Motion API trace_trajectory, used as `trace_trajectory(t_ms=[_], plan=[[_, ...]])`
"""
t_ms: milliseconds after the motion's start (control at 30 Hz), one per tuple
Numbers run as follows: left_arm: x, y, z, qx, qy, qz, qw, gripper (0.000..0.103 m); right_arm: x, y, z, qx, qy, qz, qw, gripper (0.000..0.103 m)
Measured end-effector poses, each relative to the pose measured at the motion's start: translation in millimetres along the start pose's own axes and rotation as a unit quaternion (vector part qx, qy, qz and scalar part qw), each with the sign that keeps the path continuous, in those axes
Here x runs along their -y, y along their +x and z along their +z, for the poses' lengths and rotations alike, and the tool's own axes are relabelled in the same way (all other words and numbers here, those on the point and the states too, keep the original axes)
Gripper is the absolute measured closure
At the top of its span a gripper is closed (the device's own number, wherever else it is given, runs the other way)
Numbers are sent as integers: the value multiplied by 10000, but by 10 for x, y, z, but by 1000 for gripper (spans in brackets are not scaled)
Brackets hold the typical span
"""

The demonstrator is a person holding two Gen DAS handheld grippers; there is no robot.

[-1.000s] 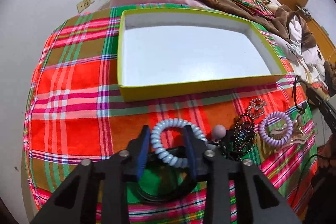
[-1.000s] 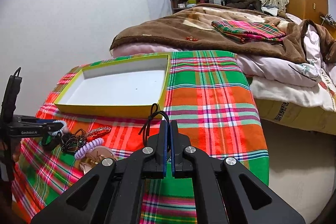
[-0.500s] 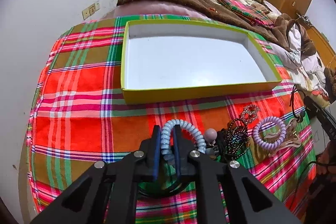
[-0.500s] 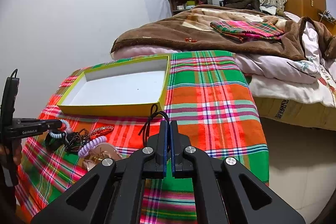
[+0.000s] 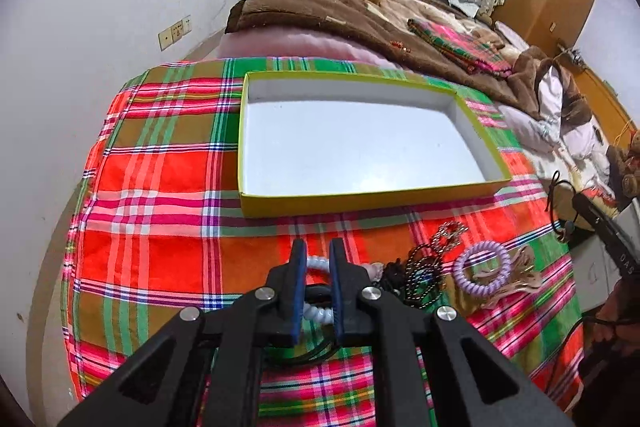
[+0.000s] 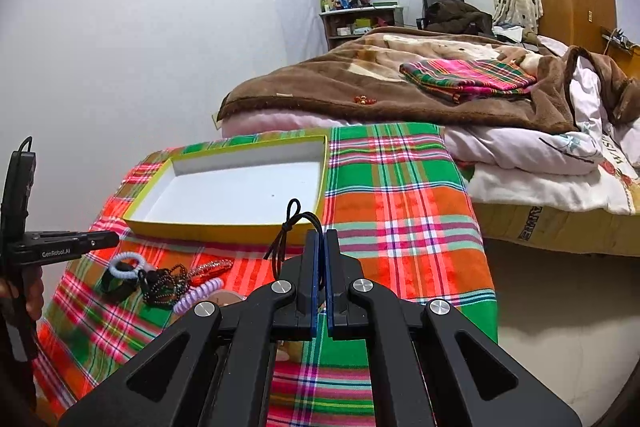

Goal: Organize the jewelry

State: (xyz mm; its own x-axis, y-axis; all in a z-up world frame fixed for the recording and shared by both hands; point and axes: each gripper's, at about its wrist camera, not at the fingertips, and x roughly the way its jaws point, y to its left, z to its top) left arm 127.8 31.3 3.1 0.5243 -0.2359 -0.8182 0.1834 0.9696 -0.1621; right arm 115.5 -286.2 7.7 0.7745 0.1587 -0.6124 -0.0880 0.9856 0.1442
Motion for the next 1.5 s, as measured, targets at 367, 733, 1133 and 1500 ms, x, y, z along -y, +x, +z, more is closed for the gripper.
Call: trace_trajectory(t_ms=[367,733,1133,1500], plan=[[109,6,-193,-123,765,49,9970,50,-32,-12,-26,-9,22,113,9999,101],[-112,297,-77,-692,194,172,9973,50,-30,5,-27,5,37,107,9999,101],[-43,462,25,-1173,177,-359,9923,66,-10,46,-32,-7,117,105,9999,101],[-32,329,-19,-741,142,-411,9963,74,-13,30,-27,-2,123,81,9999,101]])
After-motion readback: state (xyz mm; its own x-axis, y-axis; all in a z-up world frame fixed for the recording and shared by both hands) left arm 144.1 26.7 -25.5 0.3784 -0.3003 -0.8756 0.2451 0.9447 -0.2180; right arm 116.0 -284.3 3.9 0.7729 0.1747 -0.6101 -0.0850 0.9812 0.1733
